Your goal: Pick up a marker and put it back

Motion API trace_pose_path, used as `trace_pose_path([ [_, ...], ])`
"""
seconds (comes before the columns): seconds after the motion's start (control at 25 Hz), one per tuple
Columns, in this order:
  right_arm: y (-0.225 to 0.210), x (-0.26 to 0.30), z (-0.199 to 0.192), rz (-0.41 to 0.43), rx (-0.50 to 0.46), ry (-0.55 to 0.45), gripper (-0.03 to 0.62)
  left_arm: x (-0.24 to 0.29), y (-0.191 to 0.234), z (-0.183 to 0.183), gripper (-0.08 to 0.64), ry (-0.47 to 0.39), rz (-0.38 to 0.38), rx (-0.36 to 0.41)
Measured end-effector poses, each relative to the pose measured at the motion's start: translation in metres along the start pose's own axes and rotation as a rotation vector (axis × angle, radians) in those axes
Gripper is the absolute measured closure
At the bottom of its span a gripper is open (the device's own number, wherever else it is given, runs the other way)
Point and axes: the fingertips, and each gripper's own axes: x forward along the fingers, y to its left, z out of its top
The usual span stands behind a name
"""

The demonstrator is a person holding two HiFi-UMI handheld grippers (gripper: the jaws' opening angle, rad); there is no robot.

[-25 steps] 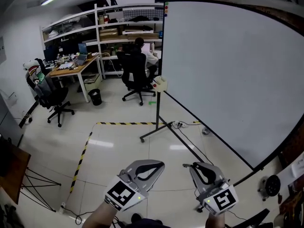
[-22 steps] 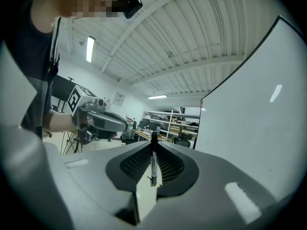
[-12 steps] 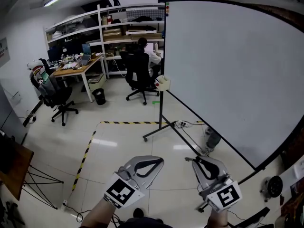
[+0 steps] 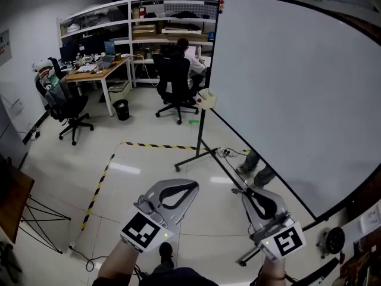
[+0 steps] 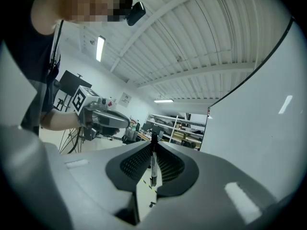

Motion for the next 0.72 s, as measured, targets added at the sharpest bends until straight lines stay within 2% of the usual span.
trace_pose_path([
  [0.24,-0.009,0.037,-0.020,-0.001,0.013,0.055,0.555,0.009,0.039,-0.027,0.554,-0.004,0.004,-0.061],
  [0.4,-0.023,0.075,-0.038,-0.009,0.024,0.111,0.555,0.019,0.082,-0.047,0.554,0.002,0.011,-0.094],
  [0.72,-0.035,0.176,-0.053,-0.002,0.006,0.125,0.555,0.032,0.178,-0.081,0.554,-0.019,0.020,-0.158],
])
